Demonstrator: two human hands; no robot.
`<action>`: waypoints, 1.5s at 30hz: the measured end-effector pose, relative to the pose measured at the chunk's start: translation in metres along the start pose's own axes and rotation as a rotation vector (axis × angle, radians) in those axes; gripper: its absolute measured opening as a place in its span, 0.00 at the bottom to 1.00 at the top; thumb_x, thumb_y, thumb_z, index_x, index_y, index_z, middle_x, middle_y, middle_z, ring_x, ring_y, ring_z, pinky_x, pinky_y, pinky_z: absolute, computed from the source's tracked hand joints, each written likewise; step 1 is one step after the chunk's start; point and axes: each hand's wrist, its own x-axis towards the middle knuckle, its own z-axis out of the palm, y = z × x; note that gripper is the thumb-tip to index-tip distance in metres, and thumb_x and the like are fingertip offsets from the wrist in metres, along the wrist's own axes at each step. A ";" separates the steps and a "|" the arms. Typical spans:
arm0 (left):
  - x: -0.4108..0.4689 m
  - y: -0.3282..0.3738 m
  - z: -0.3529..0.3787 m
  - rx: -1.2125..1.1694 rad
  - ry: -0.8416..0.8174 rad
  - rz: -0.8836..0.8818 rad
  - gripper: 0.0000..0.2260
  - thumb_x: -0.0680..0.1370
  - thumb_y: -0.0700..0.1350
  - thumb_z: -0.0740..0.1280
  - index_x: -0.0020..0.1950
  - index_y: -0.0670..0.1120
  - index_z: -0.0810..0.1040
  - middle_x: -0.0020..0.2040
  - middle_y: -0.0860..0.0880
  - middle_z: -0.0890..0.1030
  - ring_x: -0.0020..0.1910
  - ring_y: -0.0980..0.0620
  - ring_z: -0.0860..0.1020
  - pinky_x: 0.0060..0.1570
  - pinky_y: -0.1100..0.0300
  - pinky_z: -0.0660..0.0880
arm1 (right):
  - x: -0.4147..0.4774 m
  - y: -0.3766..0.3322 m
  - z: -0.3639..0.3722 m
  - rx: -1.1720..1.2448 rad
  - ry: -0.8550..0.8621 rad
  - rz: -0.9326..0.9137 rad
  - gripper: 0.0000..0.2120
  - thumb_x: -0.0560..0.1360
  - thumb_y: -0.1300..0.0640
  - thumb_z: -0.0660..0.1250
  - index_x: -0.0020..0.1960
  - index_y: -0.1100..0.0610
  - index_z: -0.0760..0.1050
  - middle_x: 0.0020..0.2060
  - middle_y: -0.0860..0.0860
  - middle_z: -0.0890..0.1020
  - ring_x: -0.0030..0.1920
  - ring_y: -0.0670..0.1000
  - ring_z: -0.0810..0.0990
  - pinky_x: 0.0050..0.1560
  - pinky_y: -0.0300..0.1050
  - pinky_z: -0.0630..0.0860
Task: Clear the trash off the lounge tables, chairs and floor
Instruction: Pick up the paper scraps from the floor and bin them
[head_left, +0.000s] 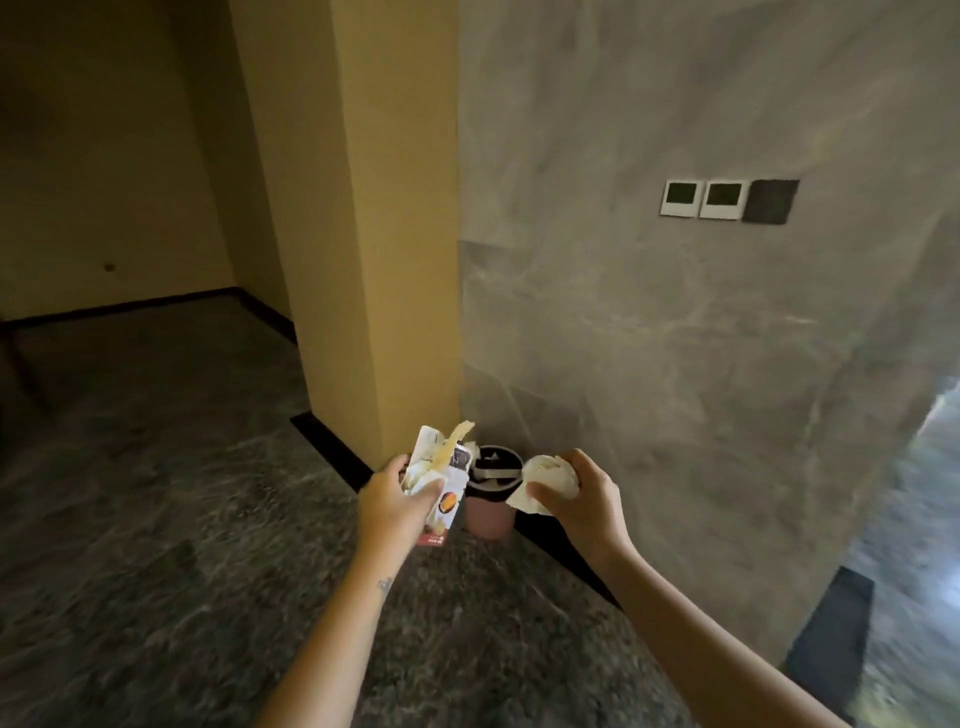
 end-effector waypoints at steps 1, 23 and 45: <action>0.029 0.003 0.010 -0.002 -0.007 0.010 0.06 0.72 0.40 0.70 0.45 0.47 0.75 0.37 0.53 0.77 0.36 0.53 0.77 0.32 0.62 0.73 | 0.027 0.006 0.004 -0.014 0.016 0.001 0.12 0.66 0.58 0.75 0.45 0.52 0.75 0.36 0.43 0.76 0.38 0.46 0.73 0.32 0.27 0.67; 0.630 -0.042 0.239 0.087 -0.170 0.059 0.07 0.73 0.41 0.69 0.48 0.50 0.76 0.39 0.53 0.79 0.35 0.58 0.77 0.25 0.71 0.69 | 0.633 0.178 0.195 0.087 0.006 0.148 0.09 0.69 0.57 0.73 0.40 0.50 0.72 0.34 0.47 0.77 0.37 0.47 0.77 0.35 0.39 0.73; 0.908 -0.359 0.546 0.285 -0.727 -0.342 0.10 0.73 0.41 0.69 0.53 0.44 0.74 0.44 0.49 0.78 0.37 0.55 0.75 0.31 0.64 0.71 | 0.754 0.523 0.358 -0.024 0.409 1.105 0.07 0.72 0.54 0.69 0.47 0.52 0.72 0.38 0.48 0.77 0.36 0.44 0.74 0.33 0.41 0.68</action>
